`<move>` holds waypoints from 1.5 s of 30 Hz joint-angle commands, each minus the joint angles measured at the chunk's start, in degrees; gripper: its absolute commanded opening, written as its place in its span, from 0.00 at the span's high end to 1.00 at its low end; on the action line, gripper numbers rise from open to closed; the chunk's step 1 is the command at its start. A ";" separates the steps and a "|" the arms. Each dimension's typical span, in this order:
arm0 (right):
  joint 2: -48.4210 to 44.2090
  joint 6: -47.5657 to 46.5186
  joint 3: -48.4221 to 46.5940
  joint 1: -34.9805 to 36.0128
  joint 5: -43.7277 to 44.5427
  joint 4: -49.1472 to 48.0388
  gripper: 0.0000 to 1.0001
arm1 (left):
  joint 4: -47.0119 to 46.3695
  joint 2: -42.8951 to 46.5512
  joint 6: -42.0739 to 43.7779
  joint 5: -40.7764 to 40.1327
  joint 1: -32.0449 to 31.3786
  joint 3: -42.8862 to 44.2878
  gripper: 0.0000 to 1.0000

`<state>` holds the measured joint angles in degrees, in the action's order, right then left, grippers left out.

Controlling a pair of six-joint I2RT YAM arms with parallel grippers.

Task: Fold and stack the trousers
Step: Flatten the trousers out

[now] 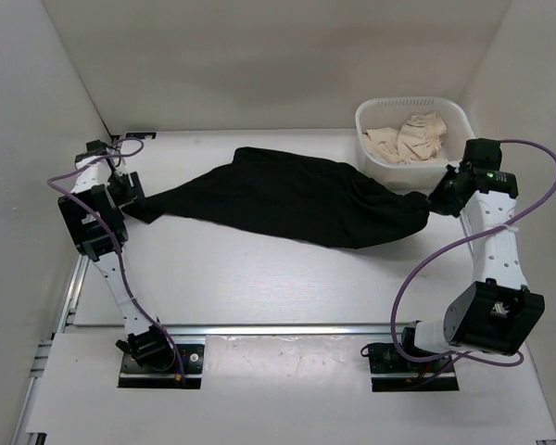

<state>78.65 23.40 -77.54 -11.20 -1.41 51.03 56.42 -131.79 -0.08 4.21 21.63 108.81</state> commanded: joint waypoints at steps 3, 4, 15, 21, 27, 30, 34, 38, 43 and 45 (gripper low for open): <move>-1.40 -1.43 0.11 -0.31 1.23 0.04 1.00 | 0.09 -3.13 0.08 4.85 0.35 0.27 0.53; -1.40 -1.43 0.11 -0.31 1.23 0.04 1.00 | 0.09 -2.60 0.08 4.85 0.35 -0.35 0.73; 3.88 -0.37 -15.62 -0.84 -5.00 0.82 1.00 | -4.65 14.61 0.08 -15.88 0.35 12.47 0.86; -2.27 0.68 -13.70 -0.84 -3.26 4.94 1.00 | -6.14 29.55 0.08 -21.69 0.35 2.07 0.86; -10.79 2.71 -1.33 -2.51 11.15 11.99 1.00 | -6.15 43.80 0.08 -23.98 4.72 -25.63 0.86; -13.78 4.10 8.87 -3.03 14.59 12.26 1.00 | -6.68 47.23 0.08 -25.48 7.71 -39.88 0.81; -14.49 5.34 20.92 -6.19 9.96 8.40 1.00 | -5.54 49.34 0.08 -27.50 10.97 -54.81 0.39; -15.11 5.34 26.47 -11.82 7.57 5.58 1.00 | -2.90 49.87 0.08 -28.11 15.54 -56.87 0.25; -11.96 4.73 23.93 -11.83 8.08 4.35 1.00 | -0.53 46.63 0.08 -24.89 16.17 -45.84 0.21; -11.42 4.11 22.97 -11.83 8.97 4.35 1.00 | 0.79 44.96 0.08 -22.85 14.95 -42.47 0.20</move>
<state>66.28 28.05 -51.27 -22.85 7.07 57.91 56.80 -86.50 0.10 -21.43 38.06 60.29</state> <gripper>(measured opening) 0.049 0.794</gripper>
